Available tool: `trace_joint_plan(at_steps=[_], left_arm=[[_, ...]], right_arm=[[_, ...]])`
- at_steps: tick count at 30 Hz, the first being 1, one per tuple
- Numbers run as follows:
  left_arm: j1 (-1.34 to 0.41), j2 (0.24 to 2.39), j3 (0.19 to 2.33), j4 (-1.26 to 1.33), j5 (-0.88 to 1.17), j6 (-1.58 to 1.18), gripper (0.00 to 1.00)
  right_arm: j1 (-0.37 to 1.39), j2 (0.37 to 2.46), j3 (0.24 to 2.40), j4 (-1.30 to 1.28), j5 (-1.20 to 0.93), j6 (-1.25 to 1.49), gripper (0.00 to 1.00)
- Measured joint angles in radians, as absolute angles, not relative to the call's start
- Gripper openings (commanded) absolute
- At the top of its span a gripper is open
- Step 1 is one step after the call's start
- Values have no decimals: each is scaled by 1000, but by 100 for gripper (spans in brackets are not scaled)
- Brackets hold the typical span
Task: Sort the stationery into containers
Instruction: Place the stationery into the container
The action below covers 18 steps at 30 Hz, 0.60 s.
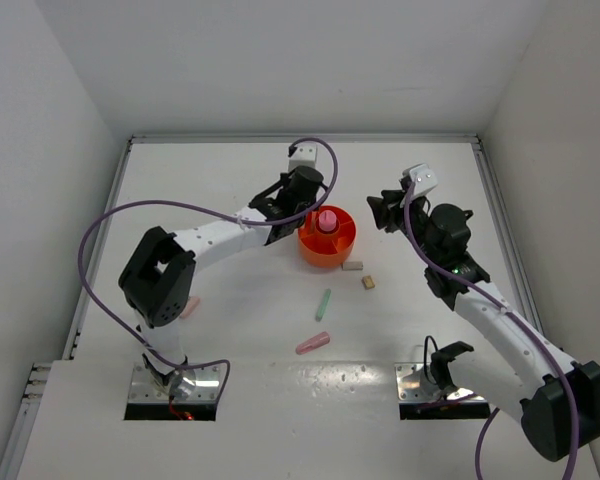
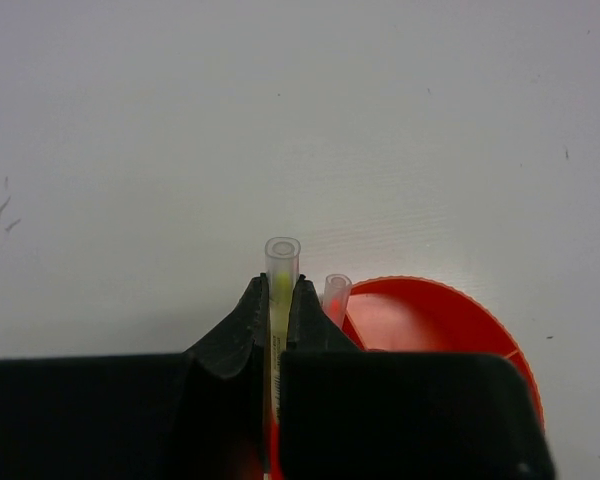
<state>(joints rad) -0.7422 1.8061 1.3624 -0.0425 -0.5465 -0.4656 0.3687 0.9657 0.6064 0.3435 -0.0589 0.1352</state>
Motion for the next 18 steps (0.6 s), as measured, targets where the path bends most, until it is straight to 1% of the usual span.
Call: trace_joint_plan(at_steps=[4,7,8,12,18], left_arm=[[-748,1813,1356,-35,-541,-479,0],[-751,1819,1356,-33,-536,-485,12],[-752,1821,1356,-33,-532,-488,21],[-752,1822,1350,-28,-518,-500,30],[-752,1822,1329,-26,-501,-506,32]], right_arm=[[363,966,606,344,-59,135,39],[362,966,606,344,-56,135,39],[361,966,606,344,-56,135,39],[357,966,606,344,-56,135,39],[350,965,606,344,-55,135,39]])
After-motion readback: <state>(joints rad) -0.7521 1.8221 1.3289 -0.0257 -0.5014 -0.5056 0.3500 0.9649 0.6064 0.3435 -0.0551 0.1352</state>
